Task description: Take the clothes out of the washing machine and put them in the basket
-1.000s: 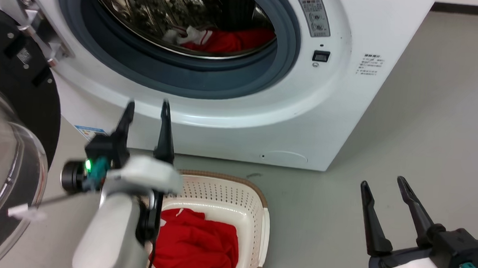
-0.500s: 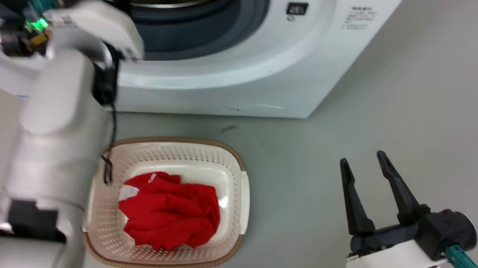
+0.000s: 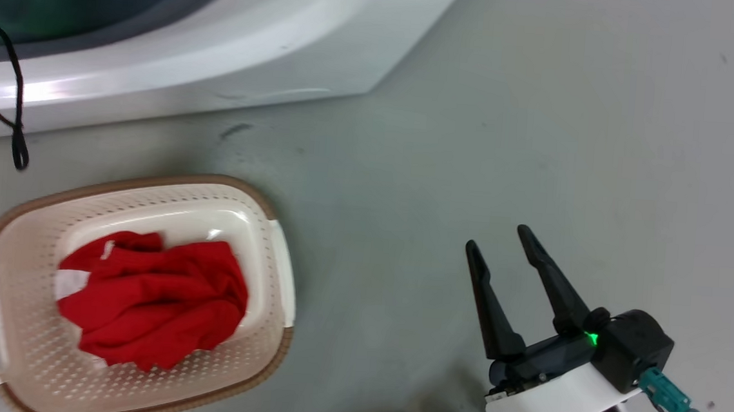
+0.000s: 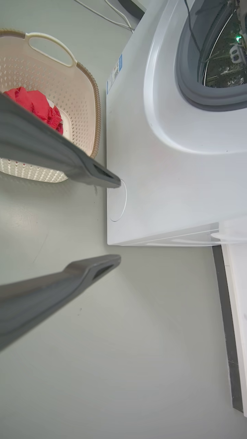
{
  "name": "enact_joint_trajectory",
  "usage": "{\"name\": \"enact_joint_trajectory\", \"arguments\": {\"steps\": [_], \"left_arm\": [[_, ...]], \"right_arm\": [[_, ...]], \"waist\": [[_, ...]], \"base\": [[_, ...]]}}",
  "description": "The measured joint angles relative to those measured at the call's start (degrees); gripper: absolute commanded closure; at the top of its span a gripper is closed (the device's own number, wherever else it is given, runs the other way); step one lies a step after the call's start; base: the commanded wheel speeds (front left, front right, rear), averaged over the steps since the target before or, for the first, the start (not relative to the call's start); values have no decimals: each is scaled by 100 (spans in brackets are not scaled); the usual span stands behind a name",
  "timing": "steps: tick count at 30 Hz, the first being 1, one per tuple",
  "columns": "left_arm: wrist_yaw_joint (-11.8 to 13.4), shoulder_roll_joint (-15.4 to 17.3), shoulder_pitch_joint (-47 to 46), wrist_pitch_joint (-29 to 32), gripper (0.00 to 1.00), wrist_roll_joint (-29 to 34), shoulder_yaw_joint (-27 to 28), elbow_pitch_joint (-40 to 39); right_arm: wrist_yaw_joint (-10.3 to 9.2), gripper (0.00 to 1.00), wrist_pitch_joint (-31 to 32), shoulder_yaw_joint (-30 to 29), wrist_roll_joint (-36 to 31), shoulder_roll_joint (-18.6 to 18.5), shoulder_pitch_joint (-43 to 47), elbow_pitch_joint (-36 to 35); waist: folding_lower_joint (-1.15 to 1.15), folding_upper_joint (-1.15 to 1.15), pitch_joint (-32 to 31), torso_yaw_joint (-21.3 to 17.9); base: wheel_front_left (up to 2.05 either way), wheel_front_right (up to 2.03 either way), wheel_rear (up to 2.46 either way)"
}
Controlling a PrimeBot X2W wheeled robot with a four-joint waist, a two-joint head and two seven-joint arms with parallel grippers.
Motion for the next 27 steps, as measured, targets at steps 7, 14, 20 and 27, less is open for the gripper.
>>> {"name": "enact_joint_trajectory", "arguments": {"steps": [7, 14, 20, 27], "left_arm": [[156, 381, -654, 1267, 0, 86, -103, 369], [316, 627, -834, 2178, 0, 58, -130, 560], [471, 790, -906, 2677, 66, 38, -135, 567], [605, 905, -620, 2238, 100, 41, -172, 191]], "right_arm": [[0, 0, -127, 370, 241, 1, 21, 120], [0, 0, -198, 575, 368, 1, 111, 130], [0, 0, -230, 587, 416, 2, 110, 147], [0, 0, -249, 573, 456, 2, 112, 146]], "waist": [[0, 0, 467, -520], [-1, 0, 666, -859], [-1, 0, 702, -959], [-1, 0, 682, -997]], "base": [[0, 0, 0], [0, 0, 0], [0, 0, 0], [0, 0, 0]]}}
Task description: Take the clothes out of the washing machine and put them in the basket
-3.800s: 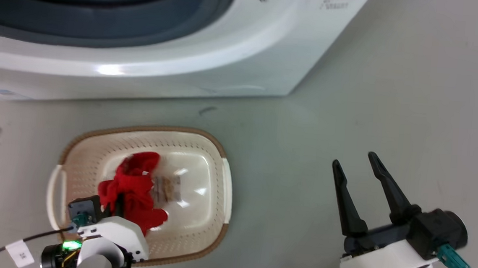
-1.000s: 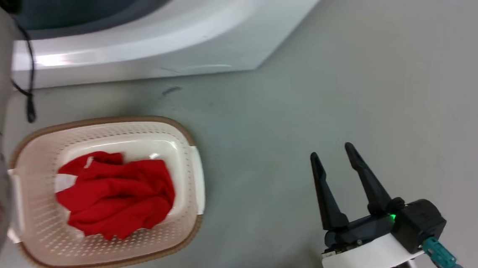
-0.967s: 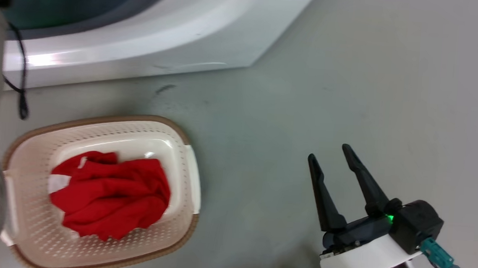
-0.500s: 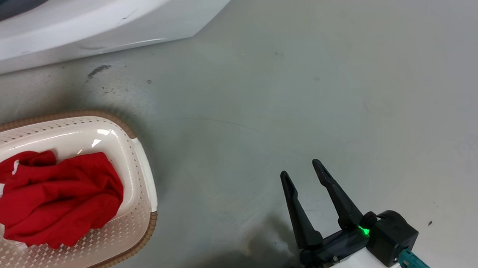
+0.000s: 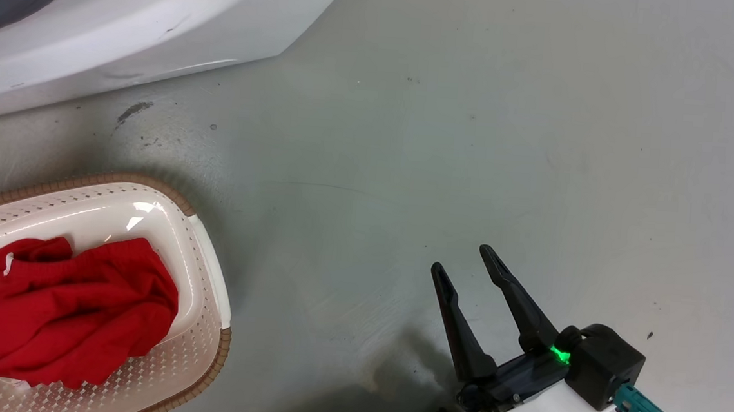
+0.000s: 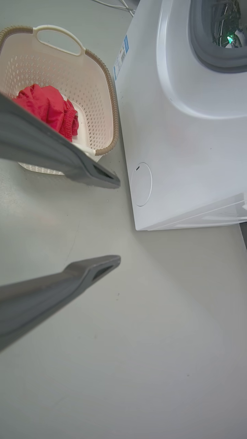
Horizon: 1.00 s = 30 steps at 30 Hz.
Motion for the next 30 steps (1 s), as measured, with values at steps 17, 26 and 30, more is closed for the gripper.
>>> {"name": "enact_joint_trajectory", "arguments": {"steps": [17, 26, 30], "left_arm": [[-447, -289, 1393, -3742, 100, -435, 167, -835], [-716, -766, 2351, -4488, 100, -748, 293, -390], [-795, -958, 2899, -4496, 100, -823, 400, -571]], "right_arm": [[0, 0, -10, -478, -178, 2, -99, 8], [0, 0, 189, -780, -354, 4, 63, 19], [0, 0, 338, -955, -449, 3, 331, -54]], "waist": [[0, 0, -625, 249], [-1, 0, -1558, 426], [-1, 0, -2084, 524]], "base": [[0, 0, 0], [0, 0, 0], [0, 0, 0]]}}
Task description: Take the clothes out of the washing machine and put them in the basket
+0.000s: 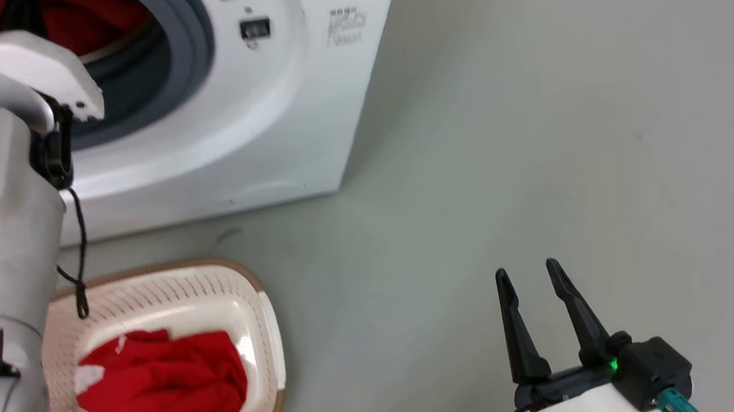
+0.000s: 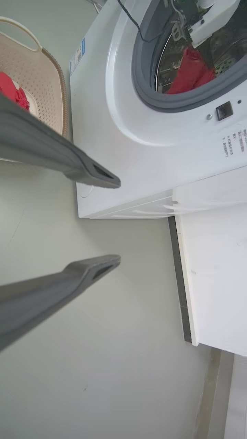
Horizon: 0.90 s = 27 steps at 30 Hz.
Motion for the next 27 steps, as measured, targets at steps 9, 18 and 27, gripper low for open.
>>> {"name": "enact_joint_trajectory", "arguments": {"steps": [9, 18, 27], "left_arm": [[-122, -289, 1161, -15, 100, 141, 216, -994], [-279, -633, 1953, -15, 100, 408, 361, -2071], [-380, -881, 2312, -16, 100, 567, 308, -3304]], "right_arm": [[0, 0, 369, -290, -164, 3, 569, -256], [0, 0, 666, -394, -229, 4, 1081, -565], [0, 0, 797, -533, -221, 3, 1361, -820]], "waist": [[-1, 0, -1168, 284], [-1, 0, -2105, 655], [-2, 0, -2608, 1046]], "base": [[0, 0, 0], [0, 0, 0], [0, 0, 0]]}}
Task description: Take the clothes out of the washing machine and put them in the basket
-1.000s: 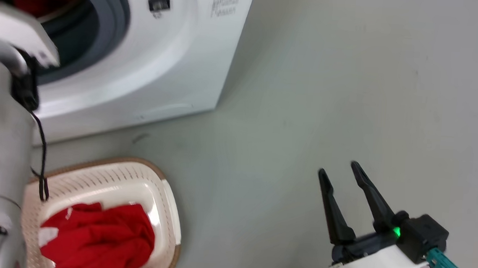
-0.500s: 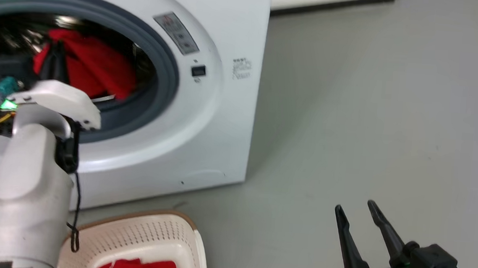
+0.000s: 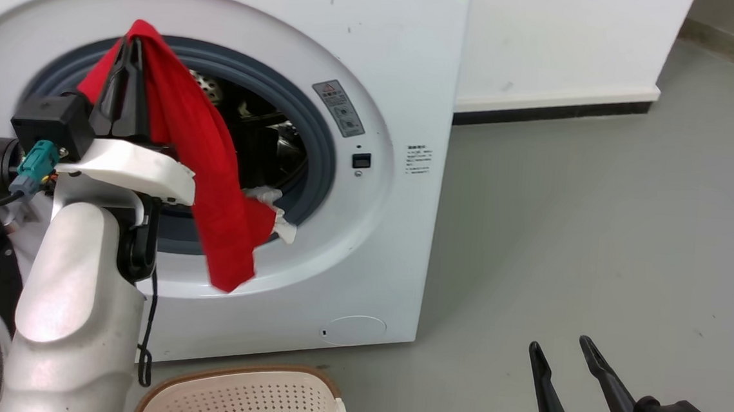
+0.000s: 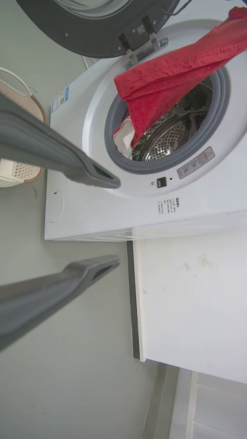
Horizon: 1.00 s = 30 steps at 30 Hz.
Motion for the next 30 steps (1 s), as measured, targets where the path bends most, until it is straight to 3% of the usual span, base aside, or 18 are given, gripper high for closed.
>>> {"name": "enact_joint_trajectory", "arguments": {"steps": [7, 14, 18, 23, 30], "left_arm": [[66, -54, 280, 205, 100, -11, -86, -1223], [271, -75, 929, 684, 100, 5, -135, -3093], [431, -75, 1510, 1039, 100, -4, -77, -3769], [628, -146, 2500, 1280, 100, -47, -26, -4149], [858, -464, 3757, 1125, 100, -186, -54, -3679]], "right_arm": [[0, 0, 5, -31, 40, 0, 73, -56], [0, 0, 3, -79, 48, 0, 86, -83], [0, 0, 4, -53, 48, 0, 87, -86], [0, 0, 5, -26, 48, 0, 84, -108], [0, 0, 31, 55, 15, 0, 44, -146]], "waist": [[1, 0, -99, 208], [2, 0, -93, 412], [2, 0, -51, 524], [2, 0, 43, 598], [2, 0, 345, 666]], "base": [[0, 0, 0], [0, 0, 0], [0, 0, 0], [0, 0, 0], [0, 0, 0]]}}
